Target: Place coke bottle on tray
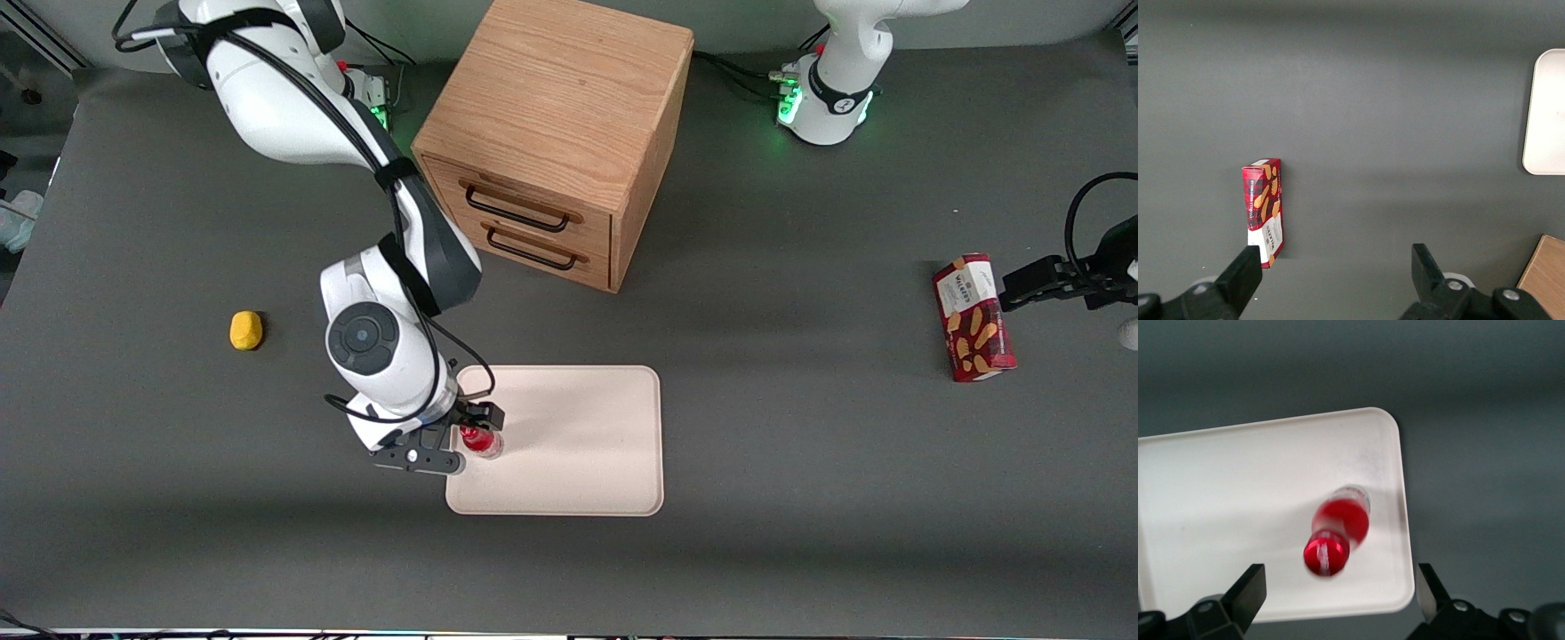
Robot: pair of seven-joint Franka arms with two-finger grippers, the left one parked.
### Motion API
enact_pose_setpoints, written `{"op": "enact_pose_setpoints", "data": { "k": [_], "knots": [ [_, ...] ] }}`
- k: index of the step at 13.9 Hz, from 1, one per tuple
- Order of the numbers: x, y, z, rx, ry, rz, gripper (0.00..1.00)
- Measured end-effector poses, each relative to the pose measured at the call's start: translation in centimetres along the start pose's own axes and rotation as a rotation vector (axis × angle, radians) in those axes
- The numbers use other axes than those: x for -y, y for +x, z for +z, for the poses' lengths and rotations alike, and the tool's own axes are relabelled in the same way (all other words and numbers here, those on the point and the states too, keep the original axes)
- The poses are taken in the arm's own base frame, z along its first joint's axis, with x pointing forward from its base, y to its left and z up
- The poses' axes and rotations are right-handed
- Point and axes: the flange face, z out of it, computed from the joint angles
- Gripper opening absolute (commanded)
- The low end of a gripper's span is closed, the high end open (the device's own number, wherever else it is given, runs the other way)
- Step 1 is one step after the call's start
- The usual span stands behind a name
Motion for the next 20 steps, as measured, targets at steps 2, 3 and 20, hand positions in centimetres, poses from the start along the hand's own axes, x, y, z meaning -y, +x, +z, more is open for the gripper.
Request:
{"op": "enact_pose_setpoints", "data": {
  "k": [2,3,20],
  "knots": [
    [-0.4,-0.9,-4.2,0.020,-0.004,-0.001,1.00],
    [-0.7,-1.4,-6.2,0.031,-0.006,-0.003,1.00],
    [-20.1,-8.6,-26.7,0.153,0.010,-0.071,1.00]
  ]
}}
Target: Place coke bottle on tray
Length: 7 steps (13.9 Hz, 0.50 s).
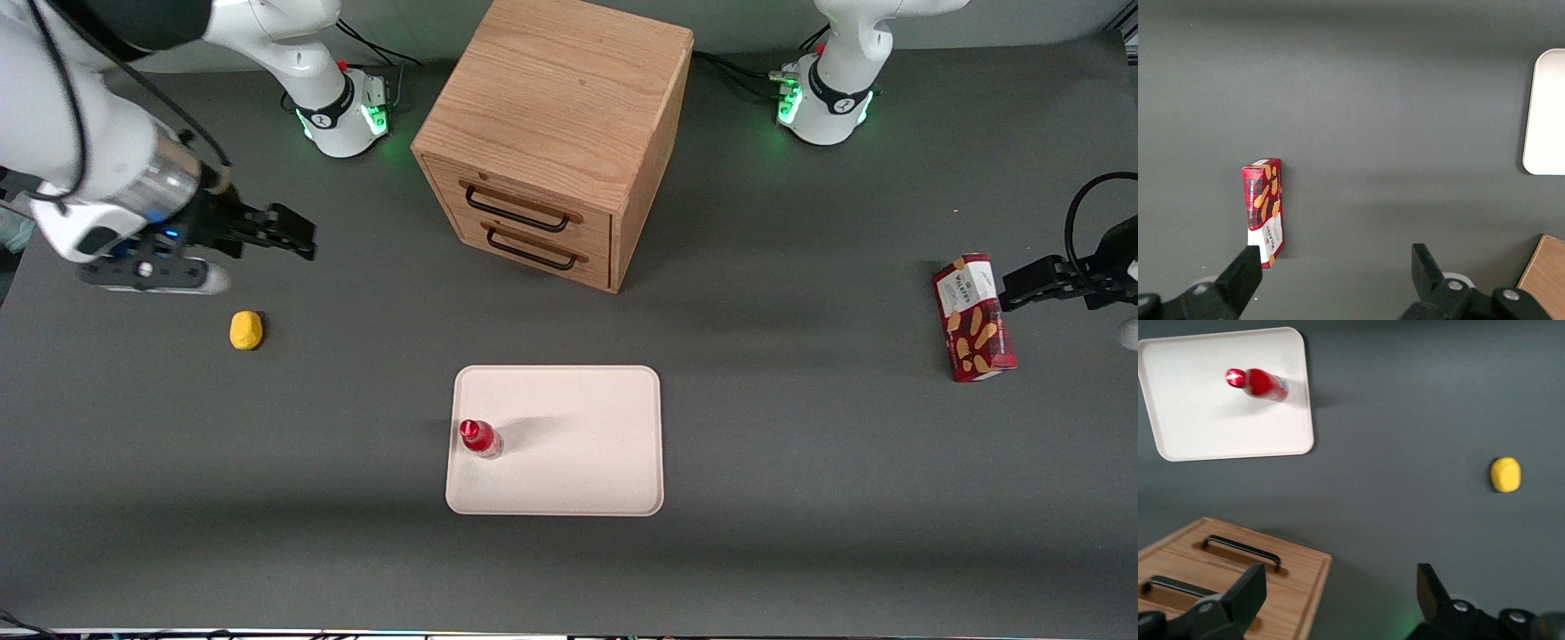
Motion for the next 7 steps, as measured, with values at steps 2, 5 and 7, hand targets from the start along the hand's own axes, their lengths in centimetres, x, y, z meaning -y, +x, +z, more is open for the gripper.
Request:
{"op": "enact_pose_setpoints", "data": {
  "k": [2,5,7],
  "knots": [
    [-3.7,-0.1,-0.6,-0.006,0.000,-0.029,1.00],
    [-7.9,0.6,-0.5,-0.005,0.003,-0.046,1.00],
    [-10.7,1.3,-0.3,-0.011,0.006,-0.050,1.00]
  ]
}}
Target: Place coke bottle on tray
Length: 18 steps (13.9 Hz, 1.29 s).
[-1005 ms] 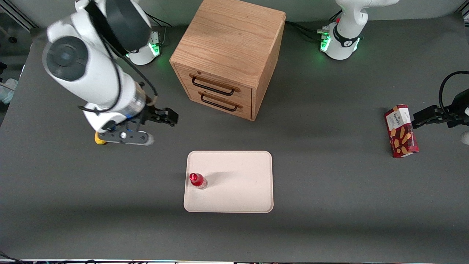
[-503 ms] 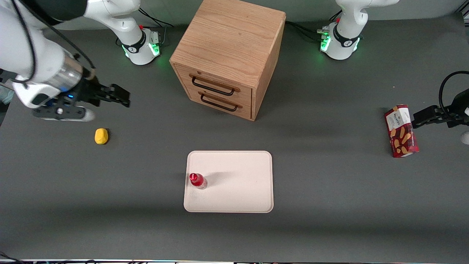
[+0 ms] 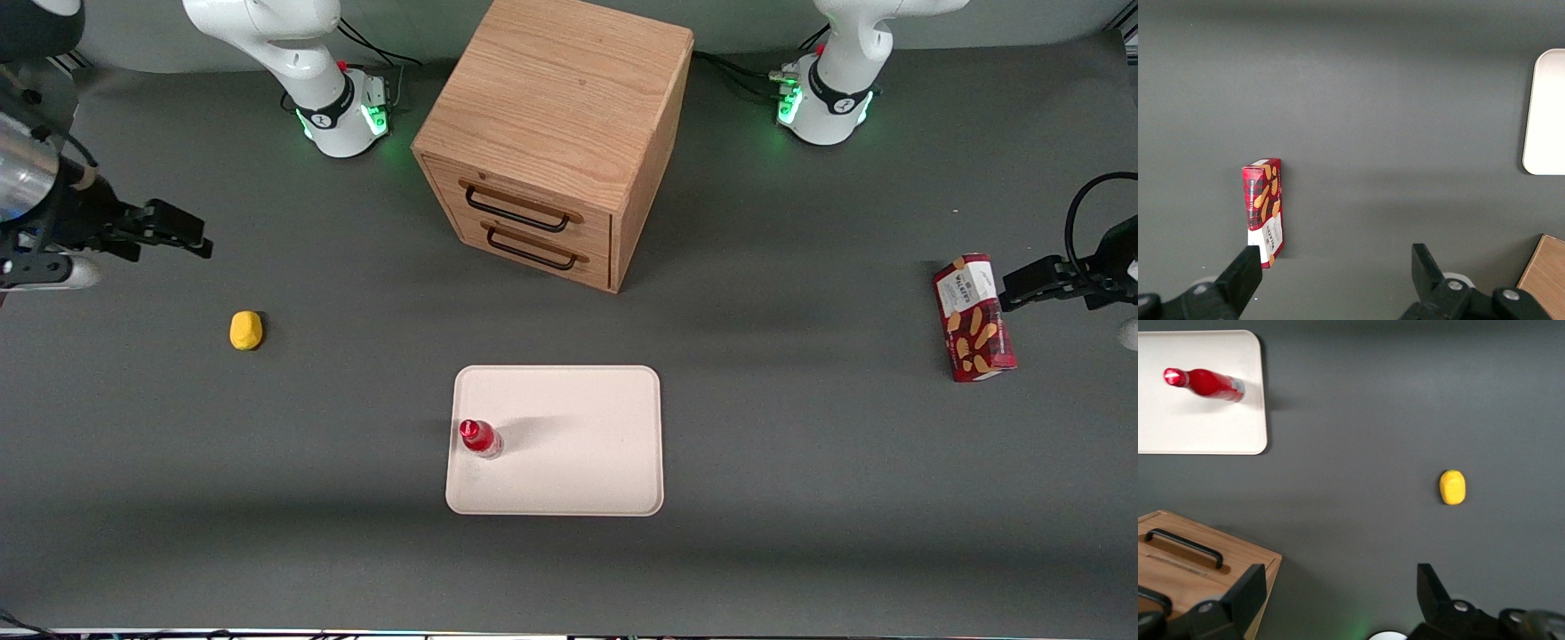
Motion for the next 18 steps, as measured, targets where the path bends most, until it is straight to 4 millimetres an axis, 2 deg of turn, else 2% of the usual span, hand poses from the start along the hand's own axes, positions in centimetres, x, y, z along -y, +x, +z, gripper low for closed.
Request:
{"op": "enact_pose_setpoints", "data": {
  "k": [3,6,13,16,18],
  "knots": [
    [-3.6,0.4,-0.3,-0.020,0.003,-0.011,1.00],
    [-4.9,1.0,-0.1,-0.041,0.002,-0.030,1.00],
    [-4.3,1.4,-0.6,-0.064,0.001,-0.011,1.00],
    [-2.8,1.4,-0.3,-0.059,-0.002,-0.033,1.00],
    [-2.5,1.7,0.1,-0.052,-0.006,-0.036,1.00]
  ]
}}
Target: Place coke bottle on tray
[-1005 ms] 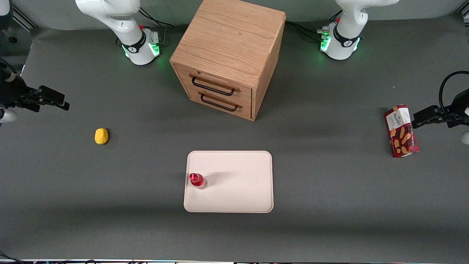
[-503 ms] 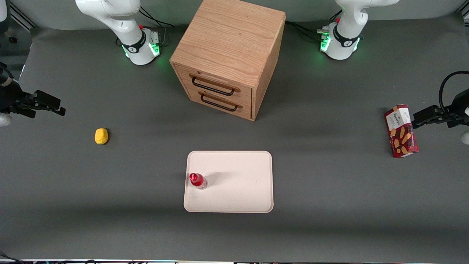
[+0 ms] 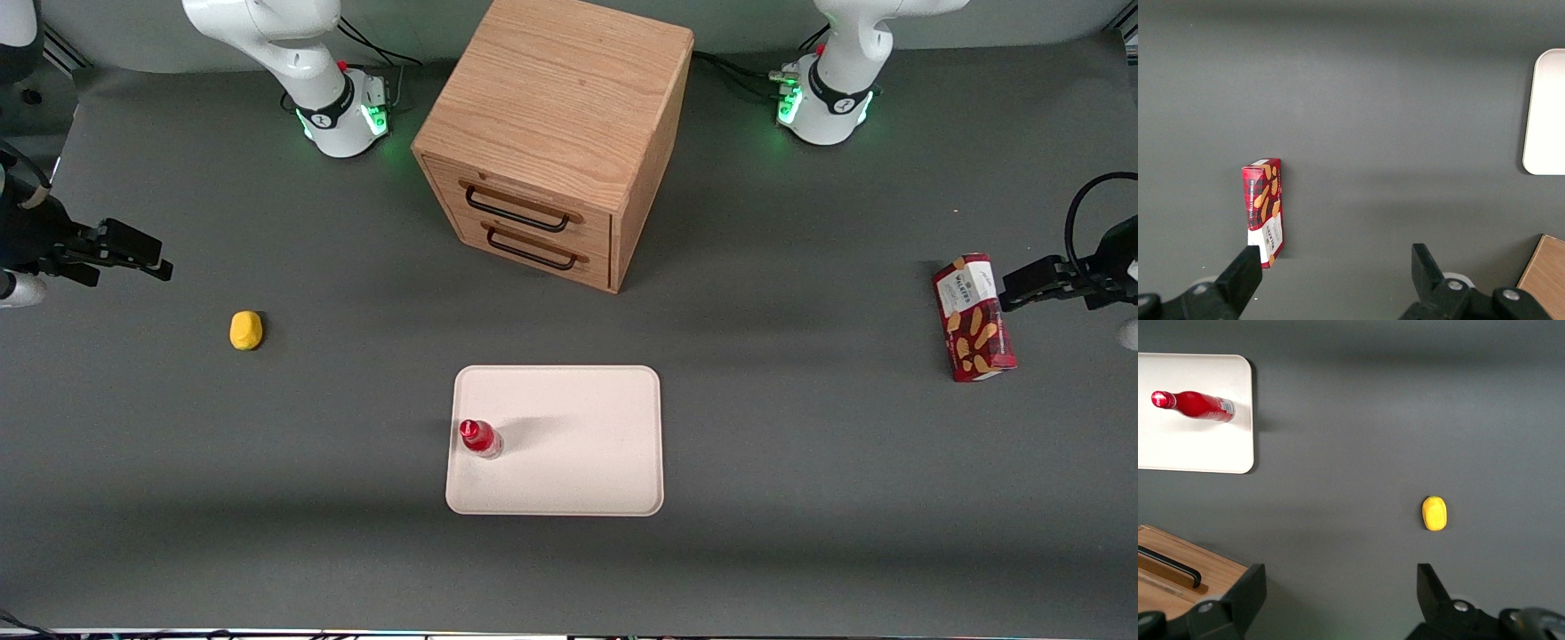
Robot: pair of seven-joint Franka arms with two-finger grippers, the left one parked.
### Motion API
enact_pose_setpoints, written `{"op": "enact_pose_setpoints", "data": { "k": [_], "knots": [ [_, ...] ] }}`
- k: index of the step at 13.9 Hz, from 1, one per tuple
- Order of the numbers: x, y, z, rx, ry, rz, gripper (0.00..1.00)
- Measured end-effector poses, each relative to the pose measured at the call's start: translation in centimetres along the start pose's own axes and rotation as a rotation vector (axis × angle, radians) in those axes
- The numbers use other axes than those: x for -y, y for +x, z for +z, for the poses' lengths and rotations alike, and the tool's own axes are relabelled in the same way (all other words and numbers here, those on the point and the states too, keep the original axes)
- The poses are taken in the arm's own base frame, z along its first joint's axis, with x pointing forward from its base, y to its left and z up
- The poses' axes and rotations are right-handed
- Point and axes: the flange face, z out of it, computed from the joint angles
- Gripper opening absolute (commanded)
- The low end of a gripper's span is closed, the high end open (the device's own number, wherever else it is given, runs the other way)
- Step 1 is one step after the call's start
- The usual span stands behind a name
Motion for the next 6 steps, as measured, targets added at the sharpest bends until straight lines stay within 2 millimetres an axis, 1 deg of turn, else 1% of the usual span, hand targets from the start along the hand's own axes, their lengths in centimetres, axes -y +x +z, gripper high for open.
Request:
{"op": "enact_pose_setpoints", "data": {
  "k": [6],
  "knots": [
    [-0.17,0.18,0.32,0.005,-0.006,0.003,1.00]
  ]
}}
